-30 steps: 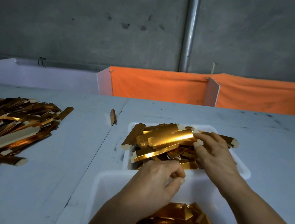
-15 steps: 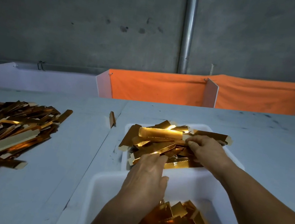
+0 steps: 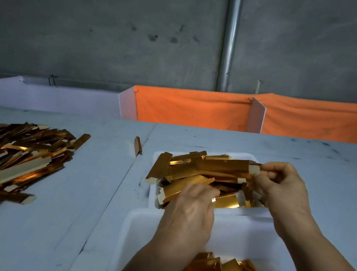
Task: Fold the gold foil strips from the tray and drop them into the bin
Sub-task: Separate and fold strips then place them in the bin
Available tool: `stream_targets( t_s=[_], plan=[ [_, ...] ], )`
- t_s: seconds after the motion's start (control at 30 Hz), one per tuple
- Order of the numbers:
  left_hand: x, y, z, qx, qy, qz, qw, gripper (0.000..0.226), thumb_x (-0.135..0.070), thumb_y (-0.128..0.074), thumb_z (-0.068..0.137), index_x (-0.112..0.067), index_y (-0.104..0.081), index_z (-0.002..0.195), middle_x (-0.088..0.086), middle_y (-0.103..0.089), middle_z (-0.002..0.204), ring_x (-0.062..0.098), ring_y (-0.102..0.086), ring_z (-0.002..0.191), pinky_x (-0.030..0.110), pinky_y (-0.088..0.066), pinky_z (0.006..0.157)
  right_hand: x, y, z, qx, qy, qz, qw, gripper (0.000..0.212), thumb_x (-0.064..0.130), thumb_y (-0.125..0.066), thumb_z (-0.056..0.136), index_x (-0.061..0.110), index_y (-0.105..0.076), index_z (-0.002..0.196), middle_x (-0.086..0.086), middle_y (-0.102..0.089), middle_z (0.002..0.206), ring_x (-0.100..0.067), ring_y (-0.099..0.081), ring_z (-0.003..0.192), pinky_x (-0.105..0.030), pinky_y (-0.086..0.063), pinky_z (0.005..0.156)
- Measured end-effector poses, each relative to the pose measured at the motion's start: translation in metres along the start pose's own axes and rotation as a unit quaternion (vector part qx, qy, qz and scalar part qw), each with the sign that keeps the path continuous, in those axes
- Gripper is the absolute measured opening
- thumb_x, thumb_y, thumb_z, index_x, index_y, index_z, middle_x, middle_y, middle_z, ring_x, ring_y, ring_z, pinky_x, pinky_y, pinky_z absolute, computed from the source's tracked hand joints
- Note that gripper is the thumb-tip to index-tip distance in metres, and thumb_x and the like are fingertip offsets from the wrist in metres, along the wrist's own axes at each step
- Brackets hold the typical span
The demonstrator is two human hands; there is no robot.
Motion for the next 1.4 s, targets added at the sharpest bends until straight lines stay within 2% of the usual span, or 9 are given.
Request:
stream_targets(
  t_s=[0.07, 0.13, 0.23, 0.4, 0.53, 0.8, 0.93, 1.1, 1.4],
  plan=[
    [-0.005, 0.023, 0.003, -0.116, -0.021, 0.03, 0.993, 0.042, -0.016, -0.06, 0.09, -0.019, -0.053, 0.132, -0.002, -0.054, 0.13, 0.013, -0.043, 0.124, 0.026, -0.036, 0.099, 0.009, 0.004, -0.01, 0.033, 0.014, 0.038, 0.999, 0.022, 0.004, -0.061, 0.089, 0.026, -0.064, 0.085, -0.003, -0.065, 0.082, -0.009, -0.069, 0.065, -0.014, -0.05, 0.052],
    [-0.005, 0.029, 0.006, -0.155, -0.031, 0.047, 0.986, 0.055, -0.018, -0.068, 0.085, -0.015, -0.049, 0.136, 0.004, -0.051, 0.136, 0.019, -0.038, 0.132, 0.037, -0.033, 0.106, 0.016, 0.0, -0.02, 0.111, 0.012, 0.046, 0.993, 0.021, 0.003, -0.061, 0.089, 0.021, -0.071, 0.085, -0.01, -0.066, 0.087, -0.015, -0.071, 0.068, -0.019, -0.056, 0.06],
    [-0.004, 0.016, 0.007, -0.076, -0.027, 0.037, 0.996, 0.067, -0.034, -0.063, 0.088, -0.022, -0.032, 0.146, -0.003, -0.036, 0.149, 0.01, -0.016, 0.141, 0.037, -0.015, 0.116, 0.018, -0.006, -0.03, 0.21, -0.035, 0.05, 0.976, 0.025, -0.001, -0.059, 0.089, 0.019, -0.074, 0.087, -0.023, -0.059, 0.09, -0.033, -0.07, 0.08, -0.028, -0.059, 0.07],
    [-0.008, 0.006, 0.002, -0.021, -0.047, -0.014, 0.999, 0.058, -0.045, -0.055, 0.09, -0.031, -0.035, 0.143, -0.013, -0.041, 0.14, -0.004, -0.024, 0.126, 0.024, -0.025, 0.106, 0.016, -0.008, -0.037, 0.245, -0.111, 0.049, 0.962, 0.018, -0.001, -0.059, 0.089, 0.009, -0.07, 0.098, -0.034, -0.058, 0.111, -0.03, -0.069, 0.085, -0.024, -0.059, 0.066],
    [-0.002, -0.007, 0.003, 0.043, -0.018, -0.035, 0.998, 0.063, -0.048, -0.053, 0.09, -0.038, -0.025, 0.146, -0.019, -0.034, 0.143, 0.001, -0.025, 0.129, 0.019, -0.027, 0.1, 0.021, -0.012, -0.038, 0.256, -0.103, 0.052, 0.96, 0.018, -0.003, -0.058, 0.089, 0.009, -0.07, 0.096, -0.024, -0.056, 0.083, -0.021, -0.068, 0.072, -0.023, -0.058, 0.065],
    [0.002, 0.003, 0.004, 0.012, 0.0, -0.088, 0.996, 0.056, -0.041, -0.06, 0.089, -0.037, -0.038, 0.14, -0.018, -0.049, 0.132, 0.002, -0.041, 0.121, 0.018, -0.041, 0.097, 0.031, -0.021, -0.037, 0.269, -0.096, 0.054, 0.957, 0.01, 0.004, -0.058, 0.09, 0.007, -0.068, 0.092, 0.003, -0.065, 0.058, -0.013, -0.068, 0.061, -0.023, -0.059, 0.059],
    [-0.002, 0.006, 0.003, 0.004, -0.024, -0.058, 0.998, 0.056, -0.04, -0.057, 0.091, -0.032, -0.038, 0.142, -0.014, -0.048, 0.137, 0.004, -0.04, 0.126, 0.013, -0.031, 0.095, 0.029, -0.021, -0.039, 0.279, -0.109, 0.033, 0.954, 0.01, 0.007, -0.06, 0.089, 0.006, -0.07, 0.088, -0.008, -0.071, 0.073, -0.017, -0.07, 0.067, -0.025, -0.059, 0.06],
    [-0.016, 0.006, 0.005, 0.016, -0.071, 0.013, 0.997, 0.054, -0.032, -0.049, 0.096, -0.021, -0.033, 0.146, -0.006, -0.041, 0.147, 0.01, -0.032, 0.136, 0.024, -0.027, 0.109, 0.023, -0.018, -0.037, 0.251, -0.103, 0.011, 0.962, 0.007, 0.002, -0.059, 0.09, 0.002, -0.066, 0.091, -0.012, -0.066, 0.076, -0.014, -0.069, 0.061, -0.024, -0.058, 0.056],
    [-0.015, 0.006, 0.003, 0.021, -0.116, 0.007, 0.993, 0.05, -0.03, -0.049, 0.096, -0.017, -0.038, 0.143, -0.003, -0.046, 0.142, 0.01, -0.036, 0.132, 0.027, -0.029, 0.109, 0.002, -0.035, -0.052, 0.391, -0.271, 0.152, 0.866, 0.023, 0.01, -0.064, 0.072, 0.004, -0.073, 0.092, -0.016, -0.071, 0.086, -0.016, -0.07, 0.064, -0.025, -0.057, 0.05]
  ],
)
Point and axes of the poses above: each hand's wrist, its own z-axis towards the middle knuckle, its own y-axis out of the back of the hand, x = y × z, the point moved 7 cm from there along z, towards the middle knuckle
